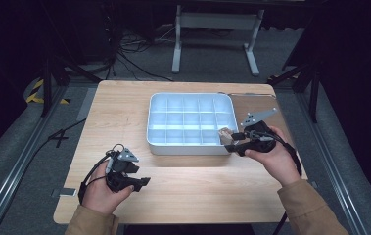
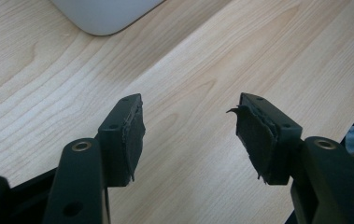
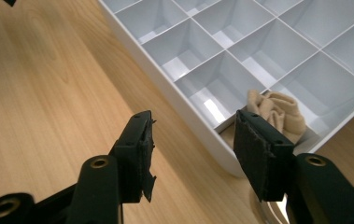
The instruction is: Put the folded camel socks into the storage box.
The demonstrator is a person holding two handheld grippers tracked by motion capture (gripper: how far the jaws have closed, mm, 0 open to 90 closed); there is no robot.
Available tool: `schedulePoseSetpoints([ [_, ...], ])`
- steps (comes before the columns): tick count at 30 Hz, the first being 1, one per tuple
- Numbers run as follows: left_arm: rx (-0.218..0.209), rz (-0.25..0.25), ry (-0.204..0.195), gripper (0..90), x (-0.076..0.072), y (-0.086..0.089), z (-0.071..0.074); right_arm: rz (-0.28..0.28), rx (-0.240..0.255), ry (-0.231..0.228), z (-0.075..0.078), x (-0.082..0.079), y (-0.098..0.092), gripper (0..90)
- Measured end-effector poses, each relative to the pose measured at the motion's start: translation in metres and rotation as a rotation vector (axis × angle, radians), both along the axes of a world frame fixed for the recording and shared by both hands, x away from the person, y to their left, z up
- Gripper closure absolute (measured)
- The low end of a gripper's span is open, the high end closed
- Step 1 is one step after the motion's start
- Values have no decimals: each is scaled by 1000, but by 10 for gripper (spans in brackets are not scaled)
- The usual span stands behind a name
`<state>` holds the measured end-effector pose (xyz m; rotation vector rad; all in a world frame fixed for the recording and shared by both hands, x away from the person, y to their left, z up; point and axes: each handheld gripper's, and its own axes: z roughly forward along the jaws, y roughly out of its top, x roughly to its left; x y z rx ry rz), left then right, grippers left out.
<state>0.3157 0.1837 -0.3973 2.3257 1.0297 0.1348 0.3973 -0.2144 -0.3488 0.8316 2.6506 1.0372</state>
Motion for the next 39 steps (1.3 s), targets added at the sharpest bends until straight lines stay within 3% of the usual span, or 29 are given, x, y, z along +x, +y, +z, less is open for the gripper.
schedulePoseSetpoints([
  [9, 3, -12, -7, 422, 0, -4, 2, 46, 26, -17, -16, -32, 2, 480],
  [11, 6, -13, -8, 422, -1, -5, 2, 60, 12, -26, -21, -37, 2, 480],
  [17, 11, -26, 1, 423, -1, -7, 1, 49, 59, -18, -31, -42, -7, 480],
  [19, 10, -25, 1, 423, -1, -7, 1, 49, 40, -2, -37, -43, -8, 481],
  [23, 14, -29, 7, 422, 0, -7, 1, 35, 75, 33, -46, -41, -12, 507],
  [25, 29, -41, -4, 452, -2, -8, -1, 36, 35, 42, -57, -42, -11, 545],
  [28, 42, -63, -28, 469, -4, -11, -4, 25, 27, 60, -65, -43, -12, 574],
  [32, 55, -90, -23, 463, -4, -13, -9, 47, -11, 70, -78, -46, -12, 613],
  [34, 48, -99, -31, 451, -4, -14, -12, 46, -2, 50, -85, -50, -13, 635],
  [39, 61, -118, -25, 435, -3, -14, -14, 91, 17, 51, -103, -52, -9, 589],
])
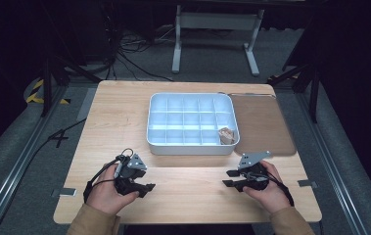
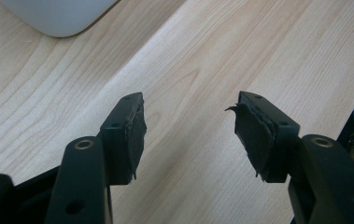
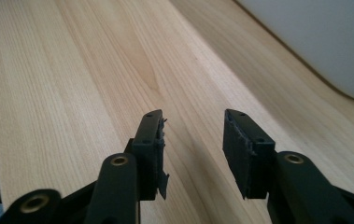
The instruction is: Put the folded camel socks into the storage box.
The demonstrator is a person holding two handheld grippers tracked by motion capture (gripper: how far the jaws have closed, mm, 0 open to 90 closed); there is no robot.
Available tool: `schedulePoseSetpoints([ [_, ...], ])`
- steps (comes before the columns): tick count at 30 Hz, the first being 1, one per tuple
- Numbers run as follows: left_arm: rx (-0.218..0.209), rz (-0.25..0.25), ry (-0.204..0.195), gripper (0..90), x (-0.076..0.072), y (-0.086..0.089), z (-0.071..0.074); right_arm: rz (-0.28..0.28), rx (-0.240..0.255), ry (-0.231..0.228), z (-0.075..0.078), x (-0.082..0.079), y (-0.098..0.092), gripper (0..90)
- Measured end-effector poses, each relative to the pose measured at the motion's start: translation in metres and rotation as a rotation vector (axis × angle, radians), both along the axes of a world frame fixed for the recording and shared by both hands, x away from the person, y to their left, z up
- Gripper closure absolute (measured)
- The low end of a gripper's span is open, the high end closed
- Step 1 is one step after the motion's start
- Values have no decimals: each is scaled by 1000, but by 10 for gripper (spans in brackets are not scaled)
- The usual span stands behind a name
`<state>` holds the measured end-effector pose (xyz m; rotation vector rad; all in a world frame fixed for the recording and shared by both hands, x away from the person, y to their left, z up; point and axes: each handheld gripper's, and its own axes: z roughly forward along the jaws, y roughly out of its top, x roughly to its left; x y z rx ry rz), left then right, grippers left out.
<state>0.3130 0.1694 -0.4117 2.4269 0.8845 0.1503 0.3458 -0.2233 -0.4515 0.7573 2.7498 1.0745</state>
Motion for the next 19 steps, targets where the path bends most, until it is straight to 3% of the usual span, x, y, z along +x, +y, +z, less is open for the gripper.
schedulePoseSetpoints([
  [6, 16, -14, 3, 432, 1, -2, -3, 19, -12, -7, -9, 0, 5, 572],
  [8, 8, -14, -9, 433, 2, -2, -4, 21, 13, -39, -13, -3, 8, 561],
  [11, 2, -26, -18, 433, 3, 0, -5, 31, 5, -53, -16, -5, 11, 561],
  [12, -16, -20, -16, 433, 3, 1, -6, 37, 5, -55, -17, -5, 12, 561],
  [19, -7, -1, -15, 425, 11, 6, -22, 25, 26, -90, -19, -5, 10, 555],
])
